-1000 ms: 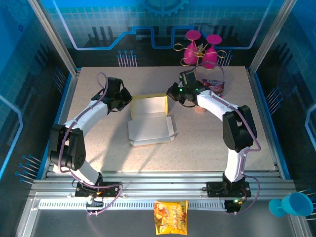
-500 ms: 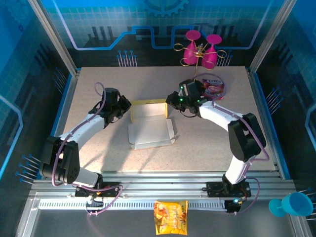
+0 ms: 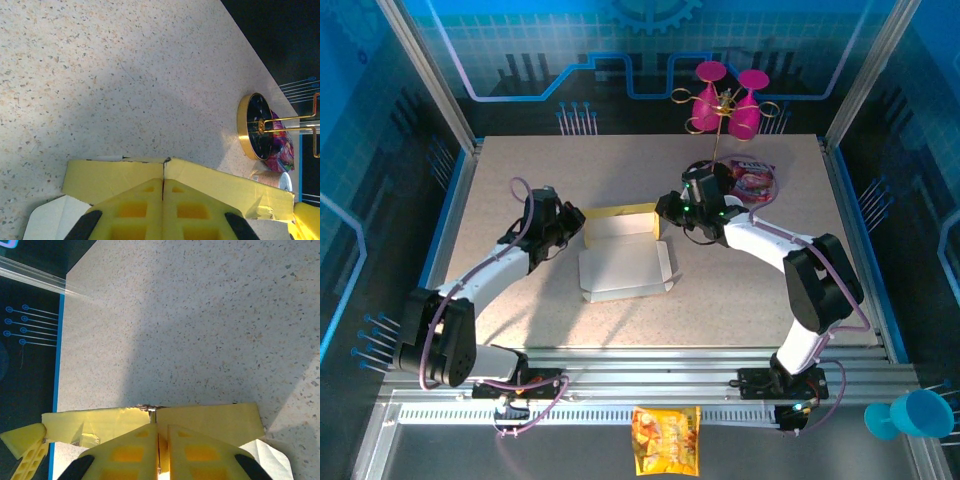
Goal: Fold the paper box
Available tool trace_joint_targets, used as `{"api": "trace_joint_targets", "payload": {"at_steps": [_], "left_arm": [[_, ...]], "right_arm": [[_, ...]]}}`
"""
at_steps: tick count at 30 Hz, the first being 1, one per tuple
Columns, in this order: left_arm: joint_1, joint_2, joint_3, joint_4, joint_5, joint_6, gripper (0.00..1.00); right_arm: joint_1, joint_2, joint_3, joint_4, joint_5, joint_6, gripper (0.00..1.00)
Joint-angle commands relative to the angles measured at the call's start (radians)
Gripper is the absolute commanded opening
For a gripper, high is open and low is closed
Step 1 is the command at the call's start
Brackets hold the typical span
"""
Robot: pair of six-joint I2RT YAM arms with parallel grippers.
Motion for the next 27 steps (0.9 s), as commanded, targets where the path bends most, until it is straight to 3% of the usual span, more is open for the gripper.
{"api": "trace_joint_targets", "payload": {"at_steps": [1, 11, 16, 22, 27], "left_arm": [[-0.009, -0.010, -0.040, -0.052, 0.004, -0.018, 0.00], [-0.016, -0.038, -0.061, -0.095, -0.002, 0.001, 0.00], [-0.016, -0.040, -0.076, -0.094, 0.000, -0.007, 0.00], [-0.017, -0.041, -0.080, -0.093, -0.014, -0.010, 0.00], [-0.020, -0.065, -0.094, -0.106, -0.021, -0.008, 0.00]], "right_arm": [[0.025, 0.031, -0.053, -0.118, 0.018, -0.024, 0.13], [0.025, 0.002, -0.062, -0.138, -0.004, -0.046, 0.13], [0.020, -0.027, -0.081, -0.151, -0.026, -0.077, 0.28], [-0.027, -0.165, -0.095, -0.186, -0.031, -0.068, 0.49], [-0.067, -0.330, -0.286, -0.120, -0.033, 0.050, 0.54]]}}
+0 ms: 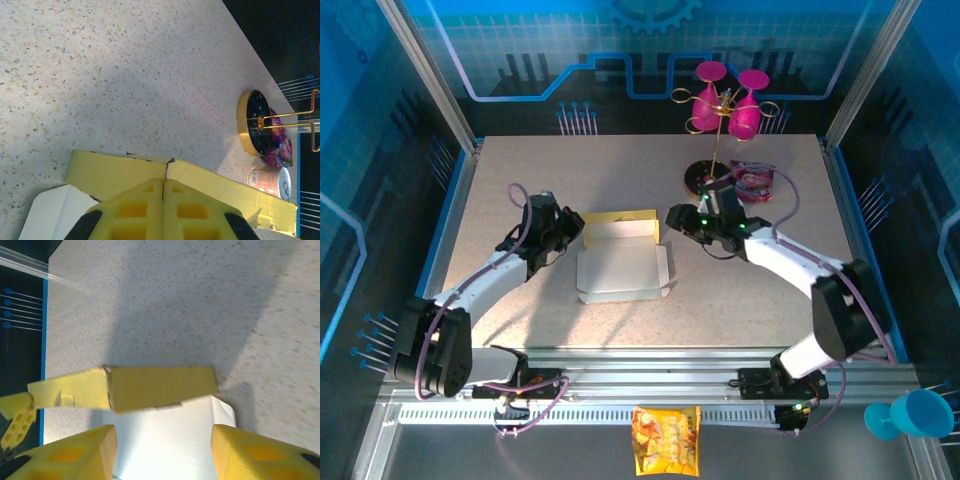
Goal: Fold the paper box
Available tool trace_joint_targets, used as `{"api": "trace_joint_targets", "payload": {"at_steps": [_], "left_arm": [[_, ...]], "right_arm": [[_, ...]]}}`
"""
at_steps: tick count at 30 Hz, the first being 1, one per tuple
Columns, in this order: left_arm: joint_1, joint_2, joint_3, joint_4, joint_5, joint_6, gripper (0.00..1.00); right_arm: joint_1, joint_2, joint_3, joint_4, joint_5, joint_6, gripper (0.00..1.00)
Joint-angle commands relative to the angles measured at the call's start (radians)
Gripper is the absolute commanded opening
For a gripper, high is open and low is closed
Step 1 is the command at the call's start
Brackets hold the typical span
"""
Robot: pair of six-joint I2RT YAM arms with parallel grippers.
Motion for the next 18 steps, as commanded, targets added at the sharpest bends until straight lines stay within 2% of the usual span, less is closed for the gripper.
{"api": "trace_joint_targets", "payload": {"at_steps": [1, 7, 18], "left_arm": [[-0.011, -0.016, -0.044, -0.111, -0.015, 0.002, 0.00], [-0.013, -0.019, -0.038, -0.142, -0.017, -0.007, 0.00], [-0.014, 0.026, 0.008, -0.165, -0.021, 0.007, 0.00]], "right_arm": [[-0.018, -0.102, -0.133, 0.017, -0.019, 0.101, 0.54], [0.050, -0.152, -0.389, 0.184, -0.045, 0.309, 0.47], [0.166, 0.084, -0.440, 0.418, -0.110, 0.439, 0.36]]}}
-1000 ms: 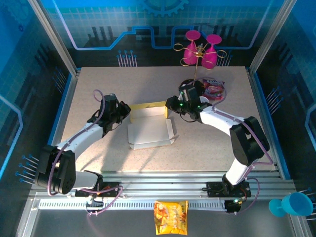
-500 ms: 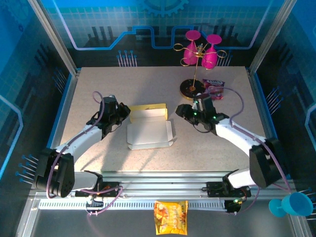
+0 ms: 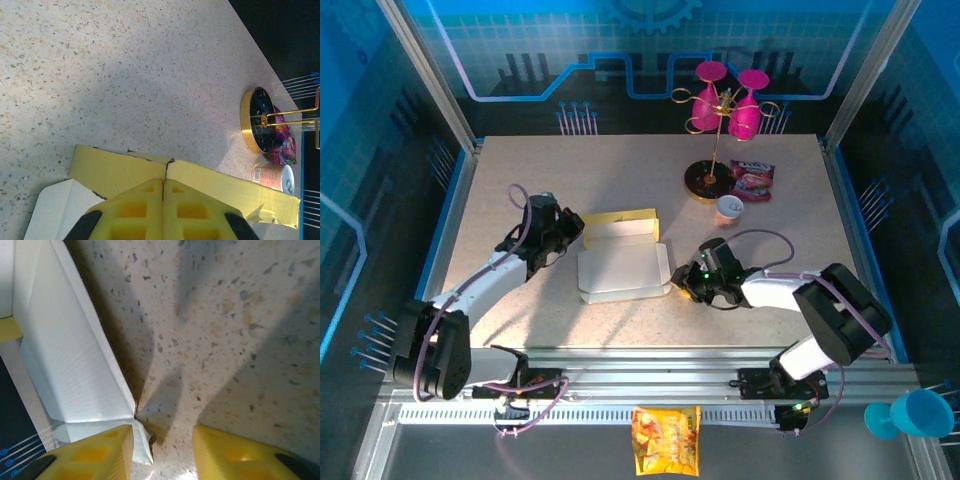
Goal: Fold the paper box
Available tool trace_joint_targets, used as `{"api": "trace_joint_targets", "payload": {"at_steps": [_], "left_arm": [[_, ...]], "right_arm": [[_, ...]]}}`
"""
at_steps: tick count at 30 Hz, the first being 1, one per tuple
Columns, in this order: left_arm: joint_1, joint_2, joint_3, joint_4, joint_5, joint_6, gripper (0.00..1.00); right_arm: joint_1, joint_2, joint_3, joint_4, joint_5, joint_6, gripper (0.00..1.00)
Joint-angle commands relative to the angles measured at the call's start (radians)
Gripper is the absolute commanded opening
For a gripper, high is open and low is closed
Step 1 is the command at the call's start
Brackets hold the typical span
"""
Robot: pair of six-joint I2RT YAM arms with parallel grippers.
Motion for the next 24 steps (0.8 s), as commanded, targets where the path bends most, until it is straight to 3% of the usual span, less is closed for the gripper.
{"api": "trace_joint_targets", "payload": {"at_steps": [1, 10, 14, 20, 24], "left_arm": [[-0.007, 0.031, -0.003, -0.131, -0.015, 0.007, 0.00], [-0.005, 0.030, 0.004, -0.139, -0.011, 0.018, 0.00], [-0.005, 0.031, 0.009, -0.141, -0.013, 0.019, 0.00], [-0.005, 0.029, 0.022, -0.141, -0.008, 0.017, 0.00], [-0.004, 0.016, 0.040, -0.157, -0.002, 0.014, 0.00]], "right_arm": [[0.052, 0.053, -0.028, 0.150, -0.027, 0.094, 0.36], [0.114, 0.083, -0.029, 0.186, -0.012, 0.168, 0.29], [0.133, 0.037, 0.010, 0.034, 0.008, 0.148, 0.25], [0.132, 0.046, 0.101, -0.152, 0.031, 0.081, 0.06], [0.117, 0.039, 0.178, -0.330, 0.088, 0.027, 0.00]]}}
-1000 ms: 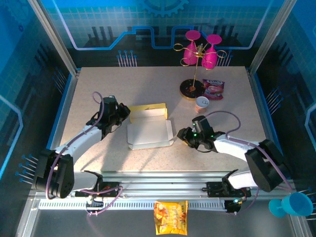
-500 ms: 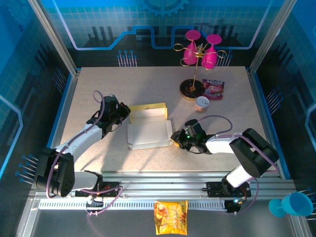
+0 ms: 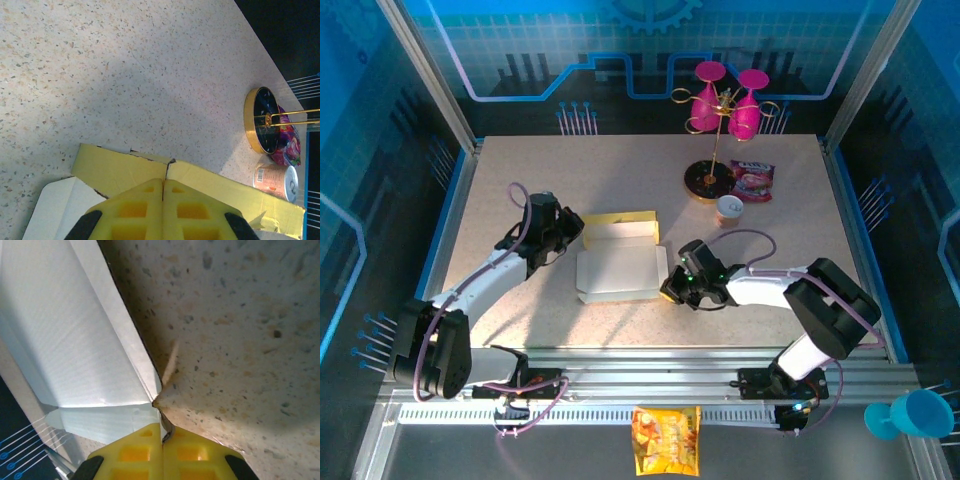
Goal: Fold the paper box
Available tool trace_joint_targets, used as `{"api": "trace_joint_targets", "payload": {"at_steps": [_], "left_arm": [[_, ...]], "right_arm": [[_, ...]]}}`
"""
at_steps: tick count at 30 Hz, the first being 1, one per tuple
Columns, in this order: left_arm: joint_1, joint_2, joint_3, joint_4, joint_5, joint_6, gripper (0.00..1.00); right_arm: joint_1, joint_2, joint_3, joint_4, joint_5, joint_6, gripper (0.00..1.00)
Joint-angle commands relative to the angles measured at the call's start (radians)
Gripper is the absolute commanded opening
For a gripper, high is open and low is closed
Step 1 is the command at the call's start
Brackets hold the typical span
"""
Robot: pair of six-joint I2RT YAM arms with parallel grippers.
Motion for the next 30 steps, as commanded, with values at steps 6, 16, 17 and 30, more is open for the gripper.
{"api": "trace_joint_targets", "payload": {"at_steps": [6, 16, 17, 30], "left_arm": [[-0.002, -0.003, 0.077, -0.190, 0.033, -0.022, 0.44], [0.052, -0.065, 0.328, -0.568, 0.113, -0.050, 0.83], [0.052, -0.075, 0.339, -0.588, 0.118, -0.051, 0.83], [-0.034, -0.066, 0.502, -0.583, 0.145, 0.233, 0.66]], "right_arm": [[-0.036, -0.015, 0.200, -0.430, 0.111, -0.182, 0.00], [-0.266, 0.005, 0.625, -0.978, 0.137, -0.745, 0.00], [-0.291, 0.014, 0.676, -1.033, 0.147, -0.803, 0.00], [-0.328, 0.046, 1.117, -1.387, 0.311, -1.194, 0.00]]}}
